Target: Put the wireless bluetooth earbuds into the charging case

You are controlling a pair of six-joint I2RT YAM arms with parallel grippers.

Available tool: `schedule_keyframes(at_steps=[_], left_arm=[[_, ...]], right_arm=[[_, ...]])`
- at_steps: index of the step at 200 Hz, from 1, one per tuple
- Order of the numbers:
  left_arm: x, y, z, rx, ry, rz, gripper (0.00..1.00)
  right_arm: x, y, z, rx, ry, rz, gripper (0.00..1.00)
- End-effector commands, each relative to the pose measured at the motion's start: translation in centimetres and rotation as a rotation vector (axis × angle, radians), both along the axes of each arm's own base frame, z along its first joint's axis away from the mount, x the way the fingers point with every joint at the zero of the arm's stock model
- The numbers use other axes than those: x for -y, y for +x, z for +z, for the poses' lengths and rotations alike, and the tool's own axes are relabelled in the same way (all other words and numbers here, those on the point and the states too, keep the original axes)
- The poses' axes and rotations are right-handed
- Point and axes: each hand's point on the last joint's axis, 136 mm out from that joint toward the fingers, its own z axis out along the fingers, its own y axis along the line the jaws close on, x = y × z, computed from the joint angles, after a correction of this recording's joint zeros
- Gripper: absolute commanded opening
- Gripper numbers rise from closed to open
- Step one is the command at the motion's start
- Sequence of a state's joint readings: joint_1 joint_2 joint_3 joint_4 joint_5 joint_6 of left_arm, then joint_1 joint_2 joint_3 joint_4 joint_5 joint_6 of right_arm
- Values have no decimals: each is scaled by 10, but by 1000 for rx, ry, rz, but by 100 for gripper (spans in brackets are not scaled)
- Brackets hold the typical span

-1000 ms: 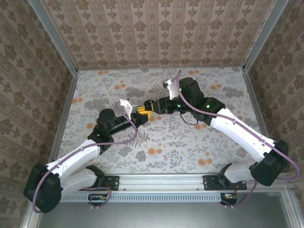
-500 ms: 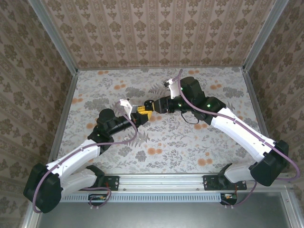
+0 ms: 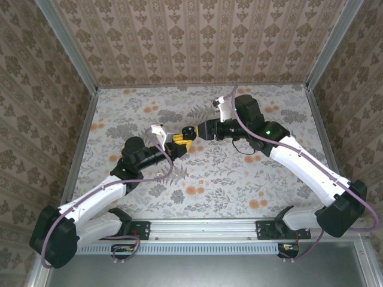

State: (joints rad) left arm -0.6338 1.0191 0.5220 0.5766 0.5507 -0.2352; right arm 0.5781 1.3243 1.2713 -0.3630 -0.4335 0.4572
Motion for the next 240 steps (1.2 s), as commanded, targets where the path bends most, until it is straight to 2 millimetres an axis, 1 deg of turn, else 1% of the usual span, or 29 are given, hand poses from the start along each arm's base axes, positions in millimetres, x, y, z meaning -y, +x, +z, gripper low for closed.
schedule_keyframes(at_steps=[1, 38, 56, 73, 97, 117, 139, 154, 175, 209, 240], left_arm=[[4, -12, 27, 97, -30, -77, 0], [13, -28, 35, 116, -46, -204, 0], [17, -31, 37, 110, -49, -245, 0], [20, -32, 37, 95, -48, -265, 0], [23, -29, 35, 74, -47, -273, 0], [23, -24, 31, 49, -42, -251, 0], [23, -17, 27, 23, -30, -222, 0], [23, -14, 25, 10, -28, -206, 0], [23, -10, 25, 1, -32, -189, 0], [20, -2, 23, -27, -37, -151, 0], [19, 3, 21, -43, -35, -129, 0]], right_arm=[[-5, -6, 20, -19, 120, 44, 53], [-18, -7, 29, -79, 224, 113, 53], [-24, -7, 26, -112, 240, 145, 52], [-25, -7, 21, -127, 234, 149, 51], [-26, -12, 19, -141, 241, 174, 49], [-28, -19, 26, -138, 259, 211, 46], [-27, -31, 33, -115, 269, 248, 46], [-27, -37, 34, -107, 269, 273, 45], [-29, -48, 37, -111, 277, 317, 44], [-25, -63, 44, -75, 274, 349, 44], [-17, -65, 38, -61, 233, 320, 44]])
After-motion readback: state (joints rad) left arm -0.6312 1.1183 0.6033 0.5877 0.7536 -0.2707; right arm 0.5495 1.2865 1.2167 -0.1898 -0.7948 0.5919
